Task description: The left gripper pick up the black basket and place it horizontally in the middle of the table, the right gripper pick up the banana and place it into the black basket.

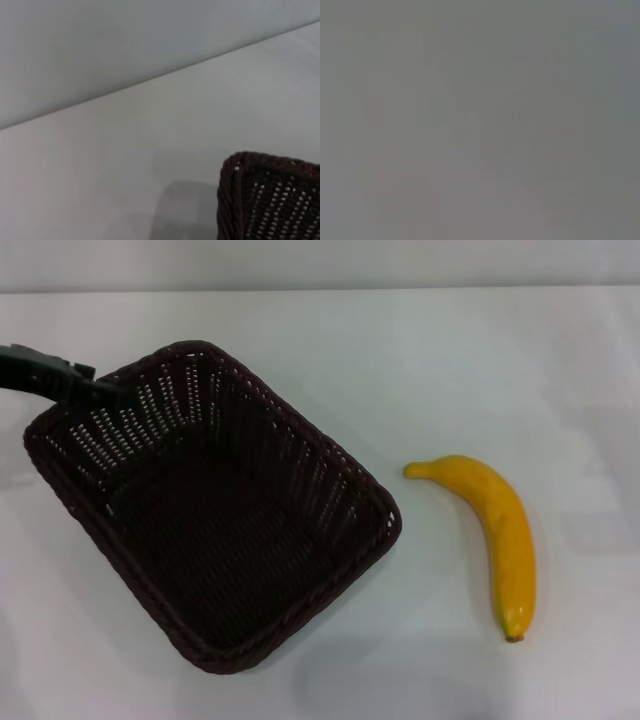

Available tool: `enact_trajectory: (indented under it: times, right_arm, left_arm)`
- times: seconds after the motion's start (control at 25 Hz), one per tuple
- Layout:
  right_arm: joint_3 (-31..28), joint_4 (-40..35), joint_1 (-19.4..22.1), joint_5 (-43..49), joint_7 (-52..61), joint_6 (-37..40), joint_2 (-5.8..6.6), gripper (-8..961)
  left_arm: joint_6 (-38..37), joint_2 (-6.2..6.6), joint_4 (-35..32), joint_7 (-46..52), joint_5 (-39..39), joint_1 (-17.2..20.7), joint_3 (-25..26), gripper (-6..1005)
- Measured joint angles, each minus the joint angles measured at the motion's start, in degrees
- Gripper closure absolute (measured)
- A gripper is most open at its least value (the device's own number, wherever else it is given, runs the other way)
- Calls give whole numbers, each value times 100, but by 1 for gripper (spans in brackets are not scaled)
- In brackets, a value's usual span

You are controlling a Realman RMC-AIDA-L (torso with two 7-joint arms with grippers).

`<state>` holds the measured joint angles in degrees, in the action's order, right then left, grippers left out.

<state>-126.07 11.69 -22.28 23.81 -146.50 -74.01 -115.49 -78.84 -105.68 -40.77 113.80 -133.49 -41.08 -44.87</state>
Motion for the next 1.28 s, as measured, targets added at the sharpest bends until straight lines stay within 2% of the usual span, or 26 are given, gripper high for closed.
enact_trajectory:
  times: [0.28, 0.52, 0.96, 1.2, 1.28]
  right_arm:
    - [15, -25, 9, 18, -15, 9, -11, 111]
    - [9, -27, 39, 8, 14, 4, -17, 111]
    - [-2, -26, 36, 1, 17, 5, -17, 111]
    - [-14, -15, 18, 1, 17, -2, -17, 111]
    - [-17, -13, 12, 0, 17, -1, -17, 111]
  left_arm:
    - [99, -155, 98, -153, 1, 58, -92, 148]
    - [102, -178, 74, -103, -4, 50, -401, 150]
    - [55, -190, -63, 32, -14, 55, -403, 552]
    - [-11, -199, -189, 153, 22, 83, -362, 712]
    - [-21, -199, -197, 227, 79, 79, -357, 735]
